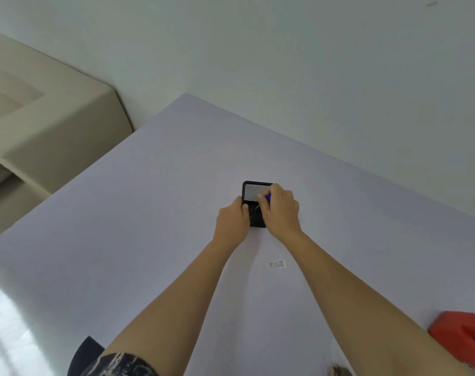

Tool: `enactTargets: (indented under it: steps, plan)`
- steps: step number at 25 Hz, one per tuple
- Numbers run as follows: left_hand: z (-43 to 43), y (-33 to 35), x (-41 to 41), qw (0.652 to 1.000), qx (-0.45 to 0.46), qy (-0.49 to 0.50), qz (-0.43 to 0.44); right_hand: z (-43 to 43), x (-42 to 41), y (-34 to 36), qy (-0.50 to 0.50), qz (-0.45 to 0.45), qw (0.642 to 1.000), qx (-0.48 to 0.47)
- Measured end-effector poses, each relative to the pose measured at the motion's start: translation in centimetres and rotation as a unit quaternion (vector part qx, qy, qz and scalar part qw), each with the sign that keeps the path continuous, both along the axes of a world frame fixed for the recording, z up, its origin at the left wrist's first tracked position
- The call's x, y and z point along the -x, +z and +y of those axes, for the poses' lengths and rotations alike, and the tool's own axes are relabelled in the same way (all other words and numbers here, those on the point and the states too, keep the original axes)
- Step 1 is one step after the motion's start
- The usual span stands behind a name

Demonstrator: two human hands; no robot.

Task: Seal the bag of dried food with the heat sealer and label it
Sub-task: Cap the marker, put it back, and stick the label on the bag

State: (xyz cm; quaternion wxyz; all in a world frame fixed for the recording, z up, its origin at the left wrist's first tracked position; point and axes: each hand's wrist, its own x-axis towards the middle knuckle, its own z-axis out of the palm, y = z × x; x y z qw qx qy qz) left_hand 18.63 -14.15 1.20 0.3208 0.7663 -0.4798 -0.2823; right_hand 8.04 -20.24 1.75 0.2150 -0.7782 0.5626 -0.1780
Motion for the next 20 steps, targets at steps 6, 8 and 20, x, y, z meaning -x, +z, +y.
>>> enactTargets:
  steps: [6, 8, 20]
  plan:
    - [0.5, 0.8, -0.1, 0.999, 0.036, 0.033, 0.011, -0.9, 3.2, 1.0, -0.08, -0.003, 0.996, -0.037]
    - [2.6, 0.5, 0.3, 0.988, 0.133, 0.08, 0.001, 0.2, 6.6, -0.2, -0.076, -0.035, 0.996, -0.038]
    - [7.2, -7.4, 5.5, 0.977, 0.055, -0.132, -0.158, 7.9, 11.2, -6.7, 0.083, 0.041, 0.995, -0.028]
